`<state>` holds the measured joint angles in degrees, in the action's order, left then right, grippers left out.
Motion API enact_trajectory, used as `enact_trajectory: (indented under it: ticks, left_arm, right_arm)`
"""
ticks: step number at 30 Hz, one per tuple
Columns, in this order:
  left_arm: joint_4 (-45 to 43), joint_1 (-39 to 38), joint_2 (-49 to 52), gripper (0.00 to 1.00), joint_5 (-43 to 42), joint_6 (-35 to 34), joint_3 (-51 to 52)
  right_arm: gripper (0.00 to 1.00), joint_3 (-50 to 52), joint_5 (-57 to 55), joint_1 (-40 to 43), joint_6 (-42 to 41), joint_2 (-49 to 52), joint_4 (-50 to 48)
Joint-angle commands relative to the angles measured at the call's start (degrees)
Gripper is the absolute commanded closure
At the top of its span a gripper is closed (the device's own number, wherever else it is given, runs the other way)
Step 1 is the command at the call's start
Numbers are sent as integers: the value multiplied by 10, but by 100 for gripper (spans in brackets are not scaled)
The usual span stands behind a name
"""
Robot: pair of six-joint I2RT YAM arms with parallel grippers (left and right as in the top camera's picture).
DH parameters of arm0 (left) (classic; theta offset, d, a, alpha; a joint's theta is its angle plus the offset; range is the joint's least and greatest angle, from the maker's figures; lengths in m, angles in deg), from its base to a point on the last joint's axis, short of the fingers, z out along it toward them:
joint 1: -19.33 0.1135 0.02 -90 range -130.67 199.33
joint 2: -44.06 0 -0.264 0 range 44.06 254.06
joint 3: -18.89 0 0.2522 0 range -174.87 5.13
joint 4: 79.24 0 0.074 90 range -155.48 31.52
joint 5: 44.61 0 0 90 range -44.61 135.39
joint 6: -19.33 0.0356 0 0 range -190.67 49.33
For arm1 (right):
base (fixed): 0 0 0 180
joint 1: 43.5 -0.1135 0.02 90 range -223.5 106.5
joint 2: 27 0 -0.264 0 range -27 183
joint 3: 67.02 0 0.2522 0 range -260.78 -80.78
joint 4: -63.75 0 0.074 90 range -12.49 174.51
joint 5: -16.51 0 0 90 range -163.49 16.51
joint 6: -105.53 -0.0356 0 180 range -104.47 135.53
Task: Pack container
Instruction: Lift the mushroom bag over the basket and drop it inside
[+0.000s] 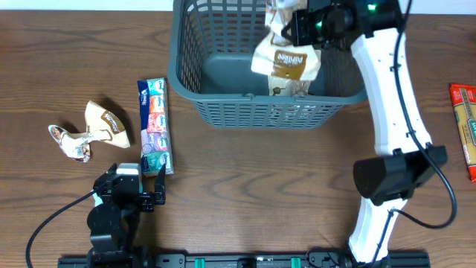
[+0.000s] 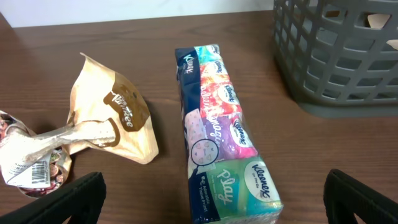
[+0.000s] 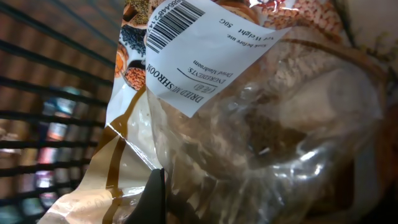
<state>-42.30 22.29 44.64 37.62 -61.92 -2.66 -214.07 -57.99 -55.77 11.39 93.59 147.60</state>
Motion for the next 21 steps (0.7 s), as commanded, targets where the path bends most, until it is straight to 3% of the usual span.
enact_trajectory:
  ticks: [1, 18, 21]
  left_arm:
    - [9, 3, -4, 1, -4, -7, 8]
    - [9, 3, -4, 1, -4, -7, 8]
    - [9, 3, -4, 1, -4, -7, 8]
  right_arm:
    - [99, 12, -44, -6, 45, 26, 12]
    - [98, 155, -50, -6, 66, 71, -39]
    - [92, 165, -51, -6, 65, 71, -42]
